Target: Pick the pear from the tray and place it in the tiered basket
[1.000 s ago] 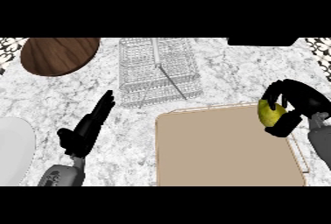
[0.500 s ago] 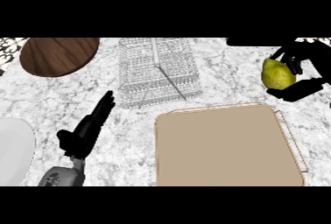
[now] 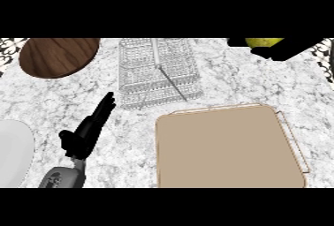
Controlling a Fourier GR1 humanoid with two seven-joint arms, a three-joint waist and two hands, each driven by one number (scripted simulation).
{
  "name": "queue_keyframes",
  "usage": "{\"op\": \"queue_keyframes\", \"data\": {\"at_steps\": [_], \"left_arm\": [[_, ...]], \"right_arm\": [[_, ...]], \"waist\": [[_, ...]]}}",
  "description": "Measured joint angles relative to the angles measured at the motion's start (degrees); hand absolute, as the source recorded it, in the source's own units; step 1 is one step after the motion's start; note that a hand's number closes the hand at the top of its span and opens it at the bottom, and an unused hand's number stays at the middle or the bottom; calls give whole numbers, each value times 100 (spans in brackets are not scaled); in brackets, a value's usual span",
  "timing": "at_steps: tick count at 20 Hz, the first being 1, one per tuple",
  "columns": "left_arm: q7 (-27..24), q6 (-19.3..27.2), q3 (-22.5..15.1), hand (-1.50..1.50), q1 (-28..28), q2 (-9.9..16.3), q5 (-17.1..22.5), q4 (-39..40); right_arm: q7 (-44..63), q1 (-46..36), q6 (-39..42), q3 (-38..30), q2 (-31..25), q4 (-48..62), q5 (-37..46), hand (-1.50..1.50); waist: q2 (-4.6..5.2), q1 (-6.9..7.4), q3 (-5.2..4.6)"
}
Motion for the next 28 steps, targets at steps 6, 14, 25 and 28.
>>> {"op": "queue_keyframes", "data": {"at_steps": [6,14,25,28], "left_arm": [[-18,-88,95,0,-151,-2,22,152],[104,-17,13,0,-174,-134,-82,29],[85,-180,129,0,-258,-74,-42,110],[75,-200,147,0,-302,-85,-46,144]], "right_arm": [[726,-1278,-177,119,650,727,167,150],[1152,-2584,-552,197,1484,2033,451,150],[520,-3380,-1321,223,2474,3914,866,150],[352,-3533,-1453,132,2668,4273,852,150]], "waist": [[13,35,-3],[31,95,-3],[74,163,-4],[75,164,-4]]}}
